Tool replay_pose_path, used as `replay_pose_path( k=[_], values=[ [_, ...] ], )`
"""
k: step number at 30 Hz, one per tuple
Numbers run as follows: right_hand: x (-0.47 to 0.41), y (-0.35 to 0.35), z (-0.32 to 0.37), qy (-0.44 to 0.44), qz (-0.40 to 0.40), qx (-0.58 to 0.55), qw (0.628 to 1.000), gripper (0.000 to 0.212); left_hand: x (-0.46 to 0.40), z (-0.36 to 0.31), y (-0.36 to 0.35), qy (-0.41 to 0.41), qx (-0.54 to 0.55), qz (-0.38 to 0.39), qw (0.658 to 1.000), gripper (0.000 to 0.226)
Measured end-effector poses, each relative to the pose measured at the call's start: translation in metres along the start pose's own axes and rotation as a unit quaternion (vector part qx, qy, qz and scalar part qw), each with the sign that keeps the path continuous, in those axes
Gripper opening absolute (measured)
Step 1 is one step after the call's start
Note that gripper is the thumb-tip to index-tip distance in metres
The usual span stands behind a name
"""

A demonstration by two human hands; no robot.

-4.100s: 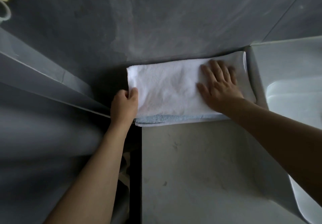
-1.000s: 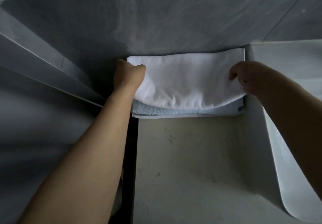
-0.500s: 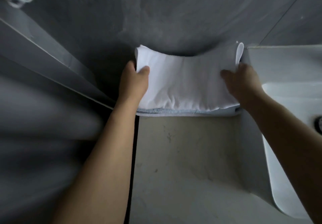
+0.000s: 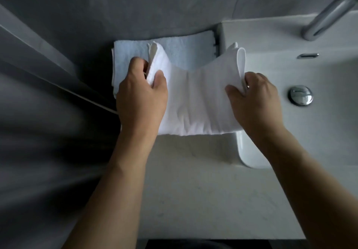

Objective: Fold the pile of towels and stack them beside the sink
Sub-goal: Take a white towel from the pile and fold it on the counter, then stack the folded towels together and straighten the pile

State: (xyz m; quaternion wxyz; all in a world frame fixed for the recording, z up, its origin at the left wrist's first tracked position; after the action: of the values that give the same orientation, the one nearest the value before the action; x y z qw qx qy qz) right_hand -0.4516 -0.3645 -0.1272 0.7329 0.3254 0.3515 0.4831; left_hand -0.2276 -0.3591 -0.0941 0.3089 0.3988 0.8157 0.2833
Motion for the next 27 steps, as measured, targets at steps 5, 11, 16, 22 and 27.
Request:
replay_pose_path(
  k=[5,11,16,22,27],
  values=[
    [0.009,0.050,-0.057,-0.012,-0.048,-0.046,0.998,0.036,0.047,-0.072,-0.023,-0.039,0.032,0.012,0.999,0.015],
    [0.003,0.108,-0.140,0.007,-0.051,-0.062,0.997,0.024,0.122,-0.152,-0.046,-0.035,0.076,0.011,0.996,0.016],
    [-0.010,0.151,-0.199,0.002,-0.057,-0.035,0.998,0.022,0.159,-0.201,-0.080,0.009,0.135,0.046,0.990,0.016],
    [-0.049,0.186,-0.267,-0.027,-0.096,0.002,0.995,0.018,0.176,-0.260,-0.135,0.032,0.207,0.095,0.973,0.012],
    [-0.104,0.222,-0.341,-0.062,-0.116,-0.017,0.991,0.020,0.198,-0.332,-0.179,0.036,0.237,0.112,0.964,0.010]
  ],
)
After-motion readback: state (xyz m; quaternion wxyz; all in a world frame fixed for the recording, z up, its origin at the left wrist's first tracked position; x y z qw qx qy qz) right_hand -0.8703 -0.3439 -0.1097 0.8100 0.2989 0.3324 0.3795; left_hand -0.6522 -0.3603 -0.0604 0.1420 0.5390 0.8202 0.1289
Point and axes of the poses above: each hand's wrist, its own x-axis away from the middle knuckle, its own y-axis out of the back of the hand, z = x × y, the point moved 4 cm from there along -x, towards the middle knuckle, and after that the axes turned 9 degrees about -z, right-handed, at the moved point
